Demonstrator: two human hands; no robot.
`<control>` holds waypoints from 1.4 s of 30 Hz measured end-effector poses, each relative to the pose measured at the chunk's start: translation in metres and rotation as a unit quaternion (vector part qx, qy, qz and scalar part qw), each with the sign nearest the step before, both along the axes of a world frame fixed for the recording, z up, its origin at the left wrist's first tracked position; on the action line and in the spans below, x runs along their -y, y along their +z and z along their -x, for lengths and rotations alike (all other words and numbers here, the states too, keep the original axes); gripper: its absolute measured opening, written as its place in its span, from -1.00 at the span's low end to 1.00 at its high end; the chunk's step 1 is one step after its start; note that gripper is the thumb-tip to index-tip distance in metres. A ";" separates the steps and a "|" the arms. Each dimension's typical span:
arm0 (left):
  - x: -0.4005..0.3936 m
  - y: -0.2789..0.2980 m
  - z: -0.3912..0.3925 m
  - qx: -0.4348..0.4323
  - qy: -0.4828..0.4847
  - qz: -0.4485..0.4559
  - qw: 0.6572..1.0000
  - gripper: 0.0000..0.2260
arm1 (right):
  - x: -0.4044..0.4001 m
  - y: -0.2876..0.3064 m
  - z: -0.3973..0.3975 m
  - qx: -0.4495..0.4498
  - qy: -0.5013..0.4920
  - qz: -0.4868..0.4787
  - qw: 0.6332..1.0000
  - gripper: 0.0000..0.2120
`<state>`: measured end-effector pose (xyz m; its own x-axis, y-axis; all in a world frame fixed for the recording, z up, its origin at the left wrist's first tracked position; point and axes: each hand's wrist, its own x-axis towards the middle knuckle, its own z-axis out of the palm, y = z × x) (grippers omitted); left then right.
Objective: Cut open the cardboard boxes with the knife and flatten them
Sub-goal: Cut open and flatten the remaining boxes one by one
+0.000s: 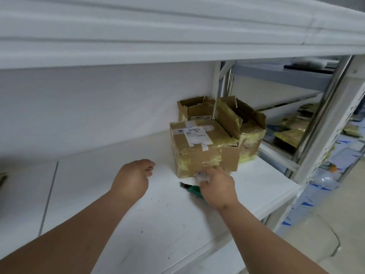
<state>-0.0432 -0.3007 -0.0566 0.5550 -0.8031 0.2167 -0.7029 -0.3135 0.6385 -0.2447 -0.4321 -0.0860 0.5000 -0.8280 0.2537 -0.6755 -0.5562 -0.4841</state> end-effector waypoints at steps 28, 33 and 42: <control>-0.029 0.026 0.036 -0.185 0.250 0.001 0.951 -0.23 | 0.000 0.043 -0.057 0.256 0.228 -0.010 0.939 -0.74; -0.081 0.031 0.032 -0.102 0.269 -0.024 0.957 -0.18 | -0.055 0.057 -0.079 0.286 0.301 0.013 0.910 -0.82; -0.155 0.065 0.015 -0.183 0.226 0.133 0.948 -0.54 | -0.155 0.077 -0.105 0.323 0.363 -0.047 0.873 -0.73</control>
<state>-0.0580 -0.1452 0.0085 0.9061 -0.4099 0.1046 -0.2519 -0.3243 0.9118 -0.1396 -0.2770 -0.0091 0.6798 -0.3843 0.6246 0.2701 -0.6607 -0.7004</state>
